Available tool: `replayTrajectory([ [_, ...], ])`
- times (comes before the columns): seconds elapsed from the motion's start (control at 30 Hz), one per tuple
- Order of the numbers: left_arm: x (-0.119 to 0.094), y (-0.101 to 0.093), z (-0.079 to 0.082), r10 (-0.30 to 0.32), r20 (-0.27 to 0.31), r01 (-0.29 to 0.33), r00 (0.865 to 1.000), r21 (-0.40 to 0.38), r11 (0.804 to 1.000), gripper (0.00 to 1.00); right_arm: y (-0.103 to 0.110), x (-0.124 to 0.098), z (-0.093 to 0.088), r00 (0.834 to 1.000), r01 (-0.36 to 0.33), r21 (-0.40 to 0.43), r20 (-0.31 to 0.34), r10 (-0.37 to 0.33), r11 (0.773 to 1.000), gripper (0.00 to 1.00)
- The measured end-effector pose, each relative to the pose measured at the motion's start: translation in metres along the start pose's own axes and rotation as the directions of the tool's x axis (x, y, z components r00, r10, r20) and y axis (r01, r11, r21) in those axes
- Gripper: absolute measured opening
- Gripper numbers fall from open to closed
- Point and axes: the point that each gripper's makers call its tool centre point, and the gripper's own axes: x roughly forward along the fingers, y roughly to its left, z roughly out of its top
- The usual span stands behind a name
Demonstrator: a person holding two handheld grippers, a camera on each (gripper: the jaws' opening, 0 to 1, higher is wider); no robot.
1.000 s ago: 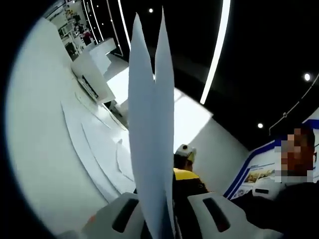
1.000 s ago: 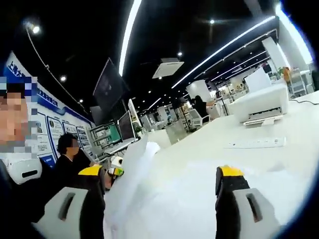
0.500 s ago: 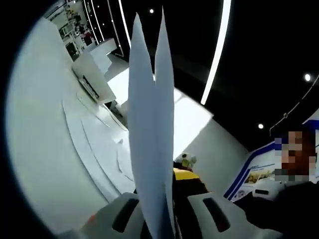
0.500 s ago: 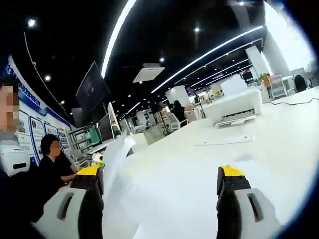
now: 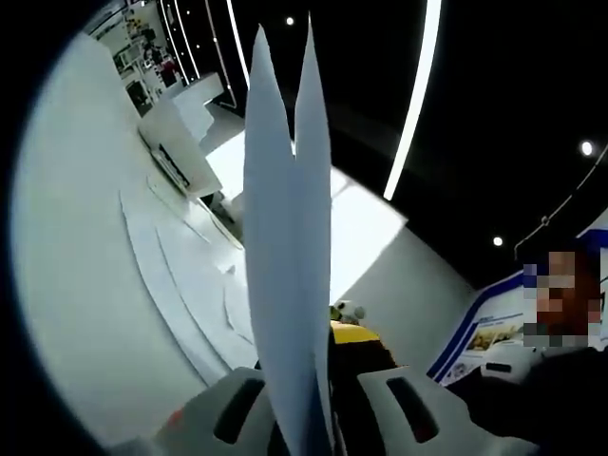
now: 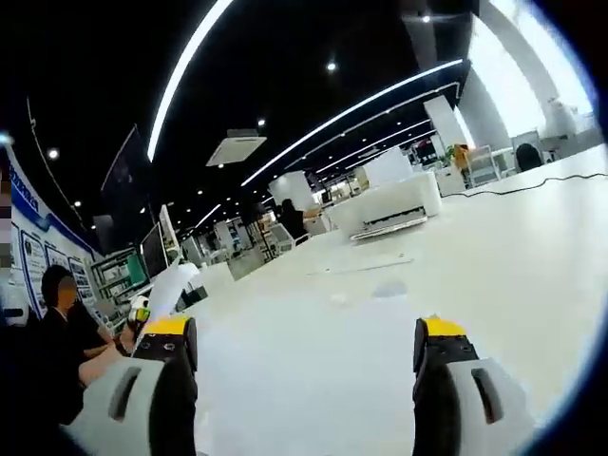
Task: Organize the stack of printing papers by aligning and flattening the scattered papers on the table
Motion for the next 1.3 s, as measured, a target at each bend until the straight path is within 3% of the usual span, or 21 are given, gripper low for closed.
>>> replayTrajectory([
  [0.07, 0.000, 0.000, 0.000, 0.001, 0.000, -0.001, 1.000, -0.004, 1.000, 0.06, -0.007, -0.001, -0.010, 0.998, 0.044, -0.066, -0.044, -0.047, 0.997, 0.90],
  [0.2, 0.000, 0.000, 0.000, 0.000, 0.001, 0.000, 1.000, -0.007, 1.000, 0.06, -0.005, 0.000, -0.017, 0.995, 0.059, -0.178, -0.071, -0.072, 0.982, 0.90],
  [0.33, 0.000, 0.000, 0.000, 0.001, 0.001, -0.001, 1.000, -0.009, 1.000, 0.06, 0.014, 0.003, -0.033, 0.989, -0.046, -0.230, -0.147, 0.012, 0.972, 0.90],
  [0.5, 0.001, -0.001, -0.001, 0.000, 0.001, 0.000, 1.000, -0.009, 1.000, 0.06, 0.042, 0.003, -0.072, 0.954, -0.177, -0.251, -0.281, 0.103, 0.952, 0.90],
  [0.67, 0.001, -0.001, -0.001, 0.000, 0.000, 0.000, 1.000, -0.009, 1.000, 0.06, 0.048, 0.001, -0.093, 0.938, -0.216, -0.299, -0.327, 0.113, 0.929, 0.90],
  [0.77, 0.000, 0.000, 0.000, 0.000, 0.001, 0.000, 1.000, -0.010, 1.000, 0.06, 0.046, 0.000, -0.102, 0.930, -0.223, -0.300, -0.351, 0.110, 0.927, 0.90],
  [0.83, 0.001, 0.000, 0.000, 0.000, 0.001, 0.000, 1.000, -0.010, 1.000, 0.06, 0.038, 0.002, -0.104, 0.934, -0.194, -0.316, -0.350, 0.076, 0.929, 0.90],
  [0.97, 0.000, 0.000, 0.000, -0.001, 0.001, 0.001, 1.000, -0.011, 1.000, 0.06, 0.037, 0.002, -0.105, 0.936, -0.200, -0.310, -0.340, 0.088, 0.930, 0.90],
  [1.0, 0.000, 0.000, 0.000, 0.000, 0.001, 0.000, 1.000, -0.012, 1.000, 0.06, 0.038, 0.002, -0.107, 0.936, -0.201, -0.322, -0.341, 0.084, 0.925, 0.90],
  [1.07, 0.000, 0.001, 0.000, 0.000, 0.002, 0.000, 1.000, -0.012, 1.000, 0.06, 0.032, 0.002, -0.111, 0.931, -0.199, -0.404, -0.362, 0.044, 0.893, 0.90],
  [1.1, 0.000, 0.001, 0.001, 0.000, 0.001, 0.000, 1.000, -0.012, 1.000, 0.06, 0.042, 0.006, -0.105, 0.940, -0.218, -0.372, -0.330, 0.092, 0.902, 0.90],
  [1.2, 0.000, 0.001, 0.001, 0.000, 0.001, 0.000, 1.000, -0.011, 1.000, 0.06, 0.033, 0.004, -0.109, 0.934, -0.201, -0.374, -0.353, 0.062, 0.906, 0.90],
  [1.3, 0.000, 0.001, 0.001, 0.000, -0.001, 0.000, 1.000, -0.009, 1.000, 0.06, 0.041, 0.005, -0.114, 0.939, -0.197, -0.373, -0.336, 0.066, 0.907, 0.90],
])
